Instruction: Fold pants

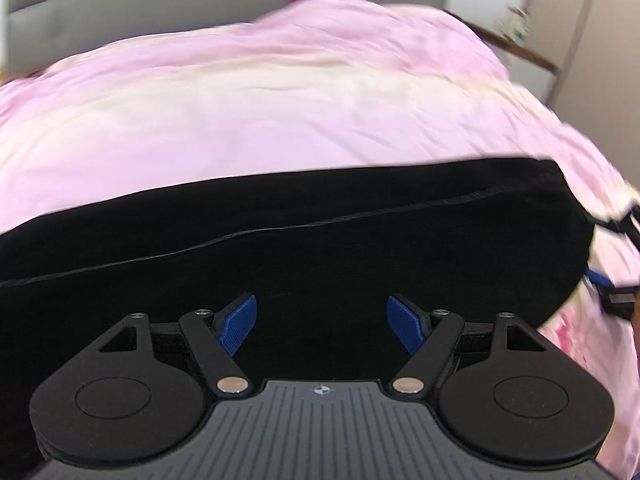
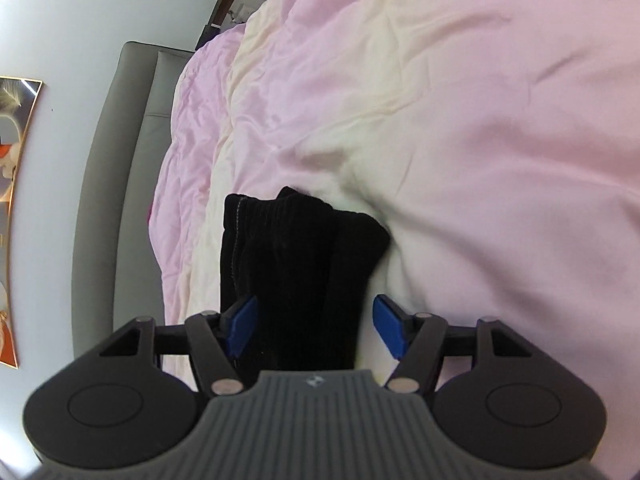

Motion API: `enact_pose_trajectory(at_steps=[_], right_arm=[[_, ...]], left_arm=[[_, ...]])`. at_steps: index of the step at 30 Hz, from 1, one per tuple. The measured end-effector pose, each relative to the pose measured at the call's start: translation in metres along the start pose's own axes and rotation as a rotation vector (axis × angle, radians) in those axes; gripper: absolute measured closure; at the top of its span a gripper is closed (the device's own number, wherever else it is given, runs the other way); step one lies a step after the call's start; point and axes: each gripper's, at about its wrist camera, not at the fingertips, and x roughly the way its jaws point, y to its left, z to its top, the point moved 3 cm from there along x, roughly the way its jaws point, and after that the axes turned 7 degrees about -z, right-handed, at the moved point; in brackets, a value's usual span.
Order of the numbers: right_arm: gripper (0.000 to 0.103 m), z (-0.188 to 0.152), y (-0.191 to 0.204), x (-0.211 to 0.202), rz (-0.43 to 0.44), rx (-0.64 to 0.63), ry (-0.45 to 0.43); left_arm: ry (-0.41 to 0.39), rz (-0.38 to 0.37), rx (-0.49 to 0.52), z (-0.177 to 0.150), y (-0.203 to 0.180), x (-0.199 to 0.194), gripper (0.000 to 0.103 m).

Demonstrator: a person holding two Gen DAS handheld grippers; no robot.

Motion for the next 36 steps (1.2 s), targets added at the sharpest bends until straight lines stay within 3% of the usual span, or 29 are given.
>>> enact_pose_trajectory(at_steps=[6, 10, 12, 16, 21, 24, 27, 29, 32, 36], right_arm=[[0.048, 0.009, -0.005, 0.025, 0.072, 0.069, 0.003], [0.059, 0.013, -0.009, 0.036, 0.079, 0.070, 0.021], [0.074, 0.014, -0.009, 0.037, 0.070, 0.049, 0.016], [0.080, 0.014, -0.005, 0.035, 0.090, 0.001, 0.000], [0.084, 0.010, 0.015, 0.019, 0.118, -0.115, -0.061], [0.084, -0.001, 0.046, 0.002, 0.135, -0.287, -0.136], [0.084, -0.028, 0.092, -0.020, 0.177, -0.561, -0.233], [0.084, -0.060, 0.123, -0.032, 0.219, -0.779, -0.294], [0.084, -0.120, 0.158, -0.041, 0.298, -1.083, -0.328], [0.084, -0.215, 0.174, -0.034, 0.356, -1.505, -0.284]], left_arm=[[0.056, 0.009, 0.064, 0.006, -0.031, 0.039, 0.016], [0.077, 0.009, 0.012, 0.006, -0.026, 0.049, 0.016], [0.109, 0.044, 0.007, 0.004, -0.025, 0.058, 0.015], [0.137, 0.059, -0.030, -0.001, -0.021, 0.073, 0.009], [0.152, 0.000, -0.142, 0.002, -0.005, 0.071, 0.005], [0.124, -0.068, -0.248, 0.001, 0.013, 0.056, 0.016], [0.085, -0.198, -0.465, -0.009, 0.051, 0.035, 0.023], [0.064, -0.253, -0.568, -0.020, 0.076, 0.023, 0.028], [0.042, -0.264, -0.604, -0.031, 0.103, 0.005, 0.029], [-0.014, -0.287, -0.675, -0.045, 0.133, -0.020, 0.029]])
